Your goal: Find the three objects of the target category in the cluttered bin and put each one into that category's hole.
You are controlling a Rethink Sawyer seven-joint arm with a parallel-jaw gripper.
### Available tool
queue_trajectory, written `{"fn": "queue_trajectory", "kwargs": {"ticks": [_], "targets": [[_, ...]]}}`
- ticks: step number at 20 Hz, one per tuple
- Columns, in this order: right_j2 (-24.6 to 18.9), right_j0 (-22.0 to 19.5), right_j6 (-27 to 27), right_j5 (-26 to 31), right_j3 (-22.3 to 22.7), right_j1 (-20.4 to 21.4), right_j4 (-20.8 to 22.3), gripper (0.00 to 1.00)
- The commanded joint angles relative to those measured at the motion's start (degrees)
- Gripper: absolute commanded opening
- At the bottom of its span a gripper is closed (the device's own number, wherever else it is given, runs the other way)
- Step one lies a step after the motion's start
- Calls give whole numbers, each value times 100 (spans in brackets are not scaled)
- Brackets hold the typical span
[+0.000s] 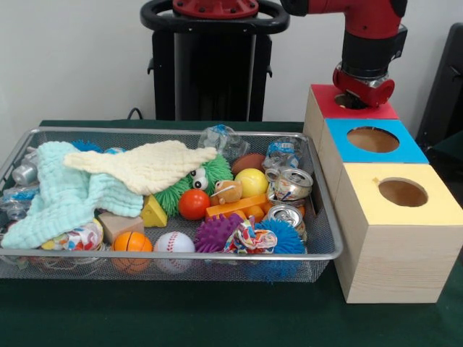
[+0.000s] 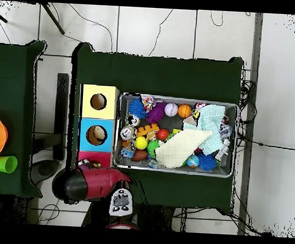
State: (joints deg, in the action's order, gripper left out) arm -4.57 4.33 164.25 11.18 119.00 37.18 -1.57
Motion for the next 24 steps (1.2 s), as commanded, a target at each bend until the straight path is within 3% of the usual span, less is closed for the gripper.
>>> {"fn": "queue_trajectory", "kwargs": {"ticks": [1, 14, 24], "targets": [[-241, -242, -127, 36, -335, 32, 218, 0], [-397, -502, -293, 735, -240, 602, 159, 0], [-435, -443, -167, 1393, -234, 1121, 21, 0]]}}
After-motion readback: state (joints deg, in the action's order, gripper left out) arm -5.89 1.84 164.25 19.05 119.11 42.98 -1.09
